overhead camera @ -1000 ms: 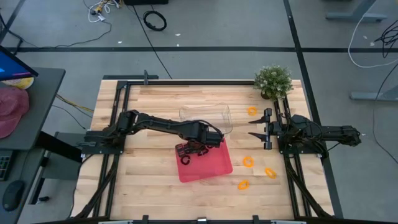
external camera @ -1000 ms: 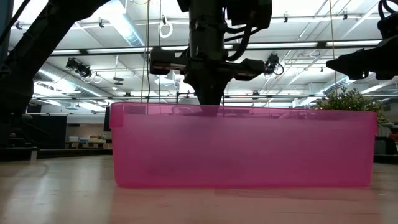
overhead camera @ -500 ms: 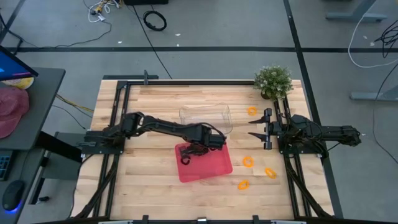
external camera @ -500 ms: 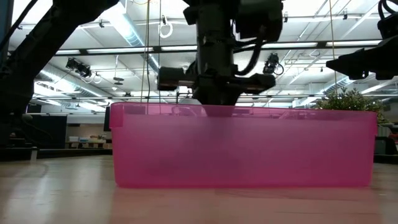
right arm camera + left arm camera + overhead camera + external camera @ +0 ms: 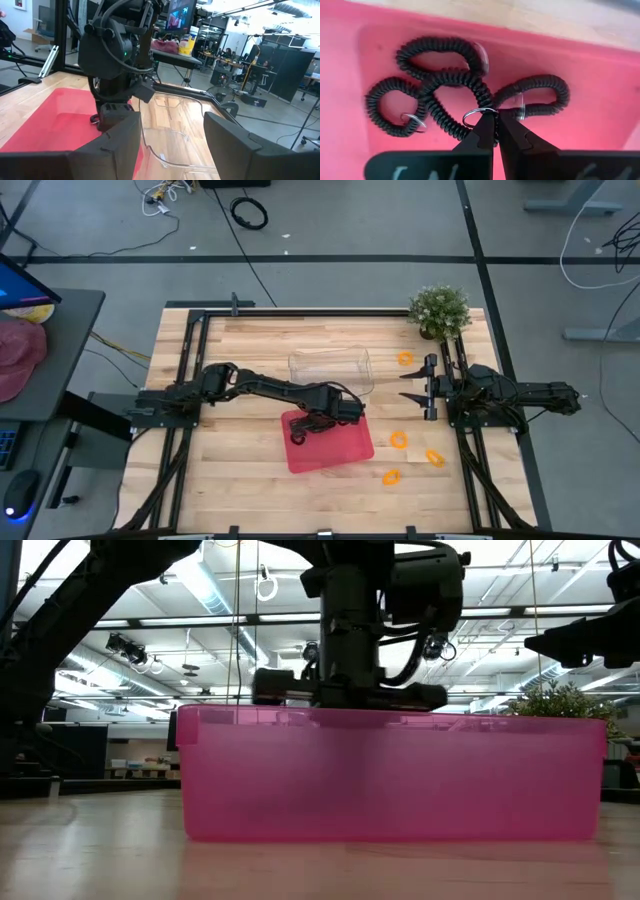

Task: Sort spring keychains
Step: Put the black spring keychain into the red bin

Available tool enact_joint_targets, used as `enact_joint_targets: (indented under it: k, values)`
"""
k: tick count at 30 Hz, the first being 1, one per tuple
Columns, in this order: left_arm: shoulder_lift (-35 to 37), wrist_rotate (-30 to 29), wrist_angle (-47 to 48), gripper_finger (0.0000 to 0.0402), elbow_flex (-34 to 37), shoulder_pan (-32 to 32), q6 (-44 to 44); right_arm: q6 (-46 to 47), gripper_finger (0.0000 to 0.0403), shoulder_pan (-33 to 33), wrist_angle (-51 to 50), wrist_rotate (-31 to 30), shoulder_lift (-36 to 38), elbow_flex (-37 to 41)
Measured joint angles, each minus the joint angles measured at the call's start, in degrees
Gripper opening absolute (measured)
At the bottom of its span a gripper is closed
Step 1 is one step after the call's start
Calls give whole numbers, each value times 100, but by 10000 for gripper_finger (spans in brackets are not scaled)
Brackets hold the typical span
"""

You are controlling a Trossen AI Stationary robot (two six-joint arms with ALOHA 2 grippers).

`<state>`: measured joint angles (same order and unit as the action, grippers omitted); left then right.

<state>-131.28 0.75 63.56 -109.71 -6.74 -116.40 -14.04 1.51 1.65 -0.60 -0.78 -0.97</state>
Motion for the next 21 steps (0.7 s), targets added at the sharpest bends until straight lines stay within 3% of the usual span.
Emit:
enact_joint_targets:
  k: [21]
  values:
    - [-33, 7, -75, 8, 0, -18, 2, 0, 222, -1, 0, 2, 0, 0]
